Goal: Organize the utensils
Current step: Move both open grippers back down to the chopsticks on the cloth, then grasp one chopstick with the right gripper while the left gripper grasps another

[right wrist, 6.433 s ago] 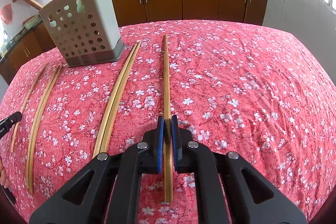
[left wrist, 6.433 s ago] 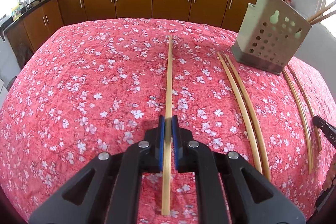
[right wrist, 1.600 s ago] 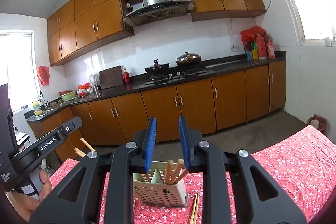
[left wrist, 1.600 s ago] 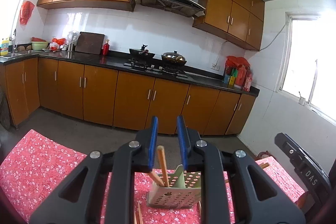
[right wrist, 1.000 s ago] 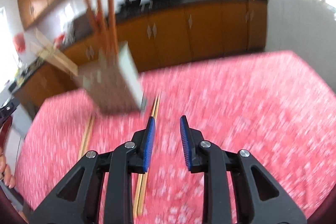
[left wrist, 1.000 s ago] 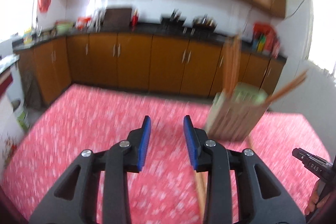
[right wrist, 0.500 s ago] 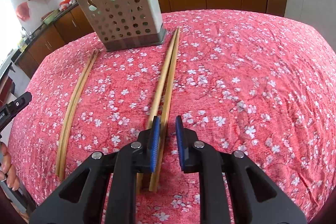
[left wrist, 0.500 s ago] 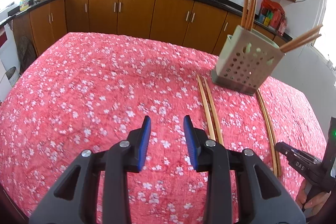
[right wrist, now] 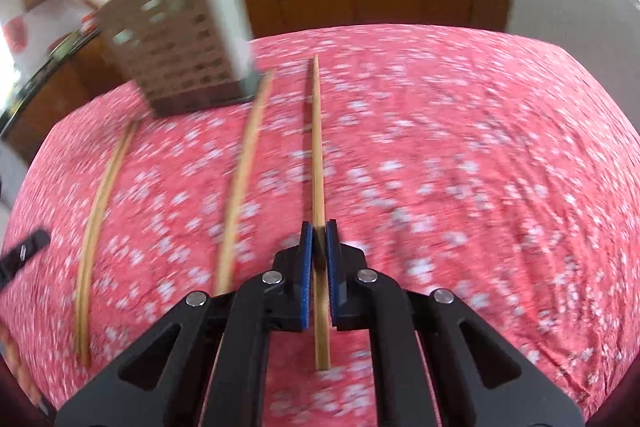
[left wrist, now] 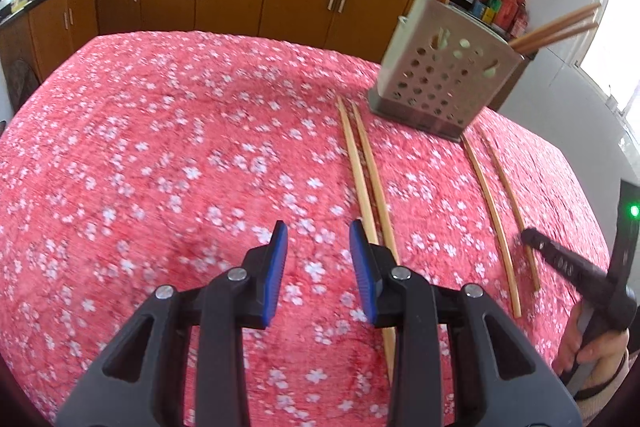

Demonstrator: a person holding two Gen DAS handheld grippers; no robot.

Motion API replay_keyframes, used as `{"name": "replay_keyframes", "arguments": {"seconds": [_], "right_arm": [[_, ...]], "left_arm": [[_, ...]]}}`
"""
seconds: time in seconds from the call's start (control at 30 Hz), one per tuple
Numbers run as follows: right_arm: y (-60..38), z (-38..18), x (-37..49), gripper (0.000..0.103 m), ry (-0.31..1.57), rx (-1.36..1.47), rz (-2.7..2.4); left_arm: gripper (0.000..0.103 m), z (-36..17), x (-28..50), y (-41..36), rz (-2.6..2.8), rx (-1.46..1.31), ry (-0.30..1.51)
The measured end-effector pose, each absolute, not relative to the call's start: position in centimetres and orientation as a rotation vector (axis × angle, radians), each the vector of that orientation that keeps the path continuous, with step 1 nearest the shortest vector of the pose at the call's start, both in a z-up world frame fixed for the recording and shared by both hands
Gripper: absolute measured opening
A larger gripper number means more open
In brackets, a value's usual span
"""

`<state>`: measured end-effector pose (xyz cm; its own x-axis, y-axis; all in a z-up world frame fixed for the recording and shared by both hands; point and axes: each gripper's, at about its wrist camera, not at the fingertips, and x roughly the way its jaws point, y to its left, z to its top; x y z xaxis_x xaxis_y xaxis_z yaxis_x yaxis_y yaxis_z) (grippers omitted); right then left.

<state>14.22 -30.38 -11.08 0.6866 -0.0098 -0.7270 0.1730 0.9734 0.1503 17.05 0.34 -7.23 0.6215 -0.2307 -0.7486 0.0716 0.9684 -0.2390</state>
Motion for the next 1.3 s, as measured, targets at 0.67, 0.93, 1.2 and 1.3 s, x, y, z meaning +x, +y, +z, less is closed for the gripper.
{"name": "replay_keyframes", "arguments": {"seconds": [0.67,0.93,1.2,1.3], "right_arm": [[-31.7,-11.2,13.8,0.008,0.796,0.216,-0.113],[-31.1,-11.2,13.9,0.008,0.798,0.196,-0.095],[-31.2,-11.2,14.1,0.008,0.794,0.181,-0.077],[-31.2,-11.2,14.2,0.008,0.789,0.174,-0.079]], "left_arm": [[0.013,-9.0,16.8,-3.7,-0.251,-0.091,0.944],[0.009,-9.2,17.2,-4.6,-0.23,-0.023,0.933],[0.008,-9.5,20.7,-0.3,-0.086,-0.045,0.935],[0.008,-9.6,21.6,1.8,-0.066,-0.079,0.933]]}}
